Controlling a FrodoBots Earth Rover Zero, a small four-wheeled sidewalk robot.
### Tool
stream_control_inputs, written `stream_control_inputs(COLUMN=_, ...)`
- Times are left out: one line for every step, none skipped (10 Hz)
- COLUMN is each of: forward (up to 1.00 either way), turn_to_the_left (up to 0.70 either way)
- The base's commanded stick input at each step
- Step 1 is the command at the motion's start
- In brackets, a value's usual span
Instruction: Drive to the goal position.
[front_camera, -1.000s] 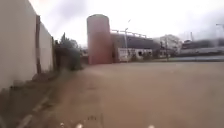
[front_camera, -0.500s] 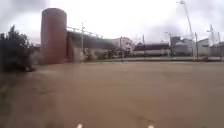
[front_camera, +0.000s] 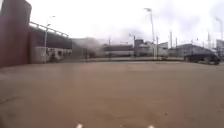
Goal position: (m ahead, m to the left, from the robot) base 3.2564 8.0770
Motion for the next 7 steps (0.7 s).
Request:
stream_control_inputs(forward=1.0, turn_to_the_left=0.07)
stream_control_inputs(forward=1.0, turn_to_the_left=0.07)
stream_control_inputs(forward=1.0, turn_to_the_left=0.07)
stream_control_inputs(forward=1.0, turn_to_the_left=0.07)
stream_control_inputs(forward=1.0, turn_to_the_left=0.07)
stream_control_inputs(forward=1.0, turn_to_the_left=0.07)
stream_control_inputs(forward=1.0, turn_to_the_left=0.07)
